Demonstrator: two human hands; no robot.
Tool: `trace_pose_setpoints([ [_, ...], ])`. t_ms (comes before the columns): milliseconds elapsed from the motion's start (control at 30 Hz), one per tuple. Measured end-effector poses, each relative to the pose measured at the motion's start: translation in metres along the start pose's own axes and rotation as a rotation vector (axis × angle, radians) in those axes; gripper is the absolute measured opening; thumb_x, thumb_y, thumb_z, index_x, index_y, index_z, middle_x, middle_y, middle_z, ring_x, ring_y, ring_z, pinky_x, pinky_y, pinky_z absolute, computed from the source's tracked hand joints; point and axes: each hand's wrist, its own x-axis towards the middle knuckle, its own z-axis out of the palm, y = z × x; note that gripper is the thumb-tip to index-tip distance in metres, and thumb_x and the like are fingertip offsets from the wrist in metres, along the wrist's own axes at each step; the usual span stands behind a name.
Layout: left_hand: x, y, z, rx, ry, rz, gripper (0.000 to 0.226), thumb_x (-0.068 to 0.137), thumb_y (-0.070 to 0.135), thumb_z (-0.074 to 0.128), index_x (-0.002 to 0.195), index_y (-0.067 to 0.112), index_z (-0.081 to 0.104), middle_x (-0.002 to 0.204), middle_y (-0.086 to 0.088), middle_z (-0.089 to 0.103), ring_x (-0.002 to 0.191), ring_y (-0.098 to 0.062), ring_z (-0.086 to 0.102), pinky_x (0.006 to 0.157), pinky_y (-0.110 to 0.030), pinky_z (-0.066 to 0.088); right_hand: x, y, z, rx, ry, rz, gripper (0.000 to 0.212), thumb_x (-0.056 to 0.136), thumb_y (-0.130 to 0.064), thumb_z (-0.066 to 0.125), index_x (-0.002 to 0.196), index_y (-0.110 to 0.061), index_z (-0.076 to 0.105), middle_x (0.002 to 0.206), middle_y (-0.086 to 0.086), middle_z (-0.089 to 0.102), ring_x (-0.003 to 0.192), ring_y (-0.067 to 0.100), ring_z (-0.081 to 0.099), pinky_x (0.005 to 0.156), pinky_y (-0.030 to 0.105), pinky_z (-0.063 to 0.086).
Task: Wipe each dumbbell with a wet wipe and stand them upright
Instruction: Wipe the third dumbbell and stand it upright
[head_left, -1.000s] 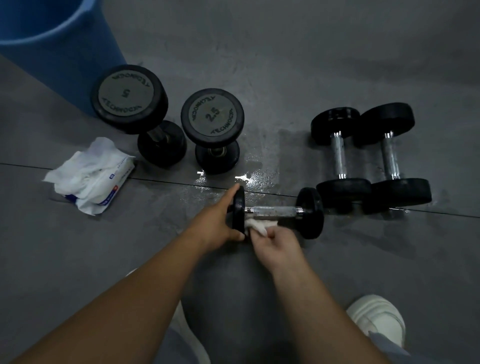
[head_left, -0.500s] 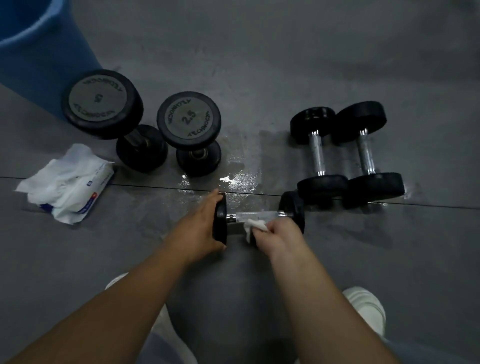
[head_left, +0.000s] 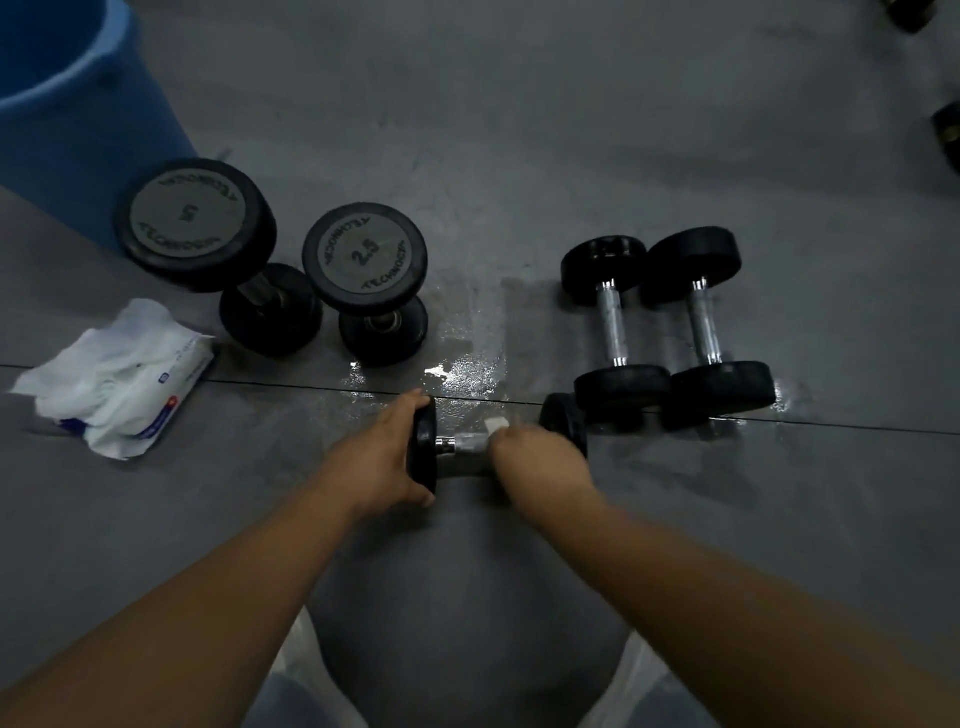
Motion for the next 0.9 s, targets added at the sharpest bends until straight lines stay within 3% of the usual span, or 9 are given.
trace_pose_setpoints([
  [100, 0.004, 0.001, -0.004, 0.001, -0.01, -0.009, 0.12, 0.048, 0.034, 0.094, 0.144, 0.034, 0.021, 0.152, 0.007, 0.039, 0.122, -0.021, 0.054, 0.099, -0.037, 0.047, 0.016, 0.021, -0.022, -0.148, 0.019, -0.057, 0.03, 0.088, -0.006, 0.046, 0.115, -0.007, 0.059, 0.114, 0.013, 0.063, 0.105, 0.033, 0.06, 0.082, 0.036, 0.045],
  [233, 0.004, 0.003, -0.005, 0.036, -0.011, -0.013, 0.119, 0.048, 0.036, 0.094, 0.143, 0.034, 0.021, 0.149, 0.005, 0.043, 0.123, -0.023, 0.054, 0.099, -0.037, 0.046, 0.01, 0.009, 0.002, -0.607, -0.176, 0.04, 0.054, 0.101, -0.026, 0.028, 0.143, 0.008, 0.025, 0.144, 0.03, 0.035, 0.136, 0.045, 0.028, 0.114, 0.053, 0.016],
  [300, 0.002, 0.001, -0.003, 0.043, -0.01, -0.005, 0.119, 0.048, 0.037, 0.094, 0.142, 0.035, 0.021, 0.152, 0.006, 0.038, 0.125, -0.023, 0.053, 0.1, -0.036, 0.045, 0.007, 0.007, 0.002, -0.672, -0.206, 0.01, 0.051, 0.101, -0.028, 0.029, 0.14, 0.005, 0.036, 0.139, 0.027, 0.043, 0.132, 0.042, 0.036, 0.114, 0.053, 0.014],
  [367, 0.003, 0.0, -0.003, 0.008, -0.015, -0.004, 0.119, 0.047, 0.035, 0.094, 0.141, 0.037, 0.022, 0.153, 0.007, 0.037, 0.121, -0.022, 0.055, 0.1, -0.035, 0.046, 0.007, 0.01, -0.007, -0.626, -0.145, -0.089, 0.037, 0.098, -0.027, 0.038, 0.123, -0.011, 0.058, 0.12, 0.013, 0.06, 0.115, 0.033, 0.047, 0.106, 0.048, 0.022],
  [433, 0.006, 0.001, -0.006, -0.023, -0.022, -0.015, 0.118, 0.047, 0.032, 0.095, 0.141, 0.036, 0.024, 0.144, 0.004, 0.046, 0.112, -0.021, 0.059, 0.093, -0.031, 0.047, 0.004, 0.011, -0.017, -0.574, -0.122, -0.14, 0.028, 0.095, -0.026, 0.044, 0.113, -0.017, 0.064, 0.111, 0.005, 0.064, 0.107, 0.028, 0.048, 0.094, 0.043, 0.029],
  [600, 0.008, 0.005, -0.011, -0.019, -0.016, -0.02, 0.114, 0.048, 0.03, 0.094, 0.14, 0.033, 0.027, 0.135, 0.0, 0.053, 0.109, -0.02, 0.057, 0.088, -0.029, 0.047, 0.009, 0.006, -0.021, -0.066, 0.02, -0.049, 0.029, 0.09, -0.01, 0.047, 0.116, -0.011, 0.06, 0.116, 0.01, 0.06, 0.111, 0.029, 0.05, 0.083, 0.035, 0.041],
  [733, 0.003, 0.003, -0.006, -0.001, -0.002, -0.021, 0.117, 0.047, 0.034, 0.094, 0.142, 0.035, 0.025, 0.147, 0.003, 0.045, 0.124, -0.022, 0.052, 0.098, -0.033, 0.045, 0.01, -0.004, 0.018, 0.087, 0.011, 0.089, 0.052, 0.092, -0.006, 0.038, 0.143, -0.004, 0.027, 0.138, 0.017, 0.042, 0.128, 0.033, 0.038, 0.107, 0.04, 0.03],
  [800, 0.001, 0.001, -0.004, -0.014, 0.003, -0.019, 0.118, 0.047, 0.034, 0.094, 0.142, 0.036, 0.024, 0.15, 0.006, 0.04, 0.128, -0.02, 0.049, 0.102, -0.035, 0.044, 0.008, -0.004, 0.022, 0.125, 0.009, -0.002, 0.048, 0.093, -0.01, 0.041, 0.14, -0.01, 0.034, 0.137, 0.013, 0.046, 0.126, 0.031, 0.042, 0.107, 0.038, 0.031],
  [900, 0.003, 0.001, -0.005, -0.029, -0.009, -0.024, 0.117, 0.047, 0.033, 0.093, 0.142, 0.036, 0.024, 0.148, 0.006, 0.043, 0.123, -0.019, 0.052, 0.1, -0.035, 0.046, 0.018, 0.002, -0.001, 0.257, 0.015, -0.106, 0.032, 0.092, -0.017, 0.045, 0.123, -0.023, 0.051, 0.121, 0.007, 0.059, 0.109, 0.028, 0.057, 0.084, 0.033, 0.044],
])
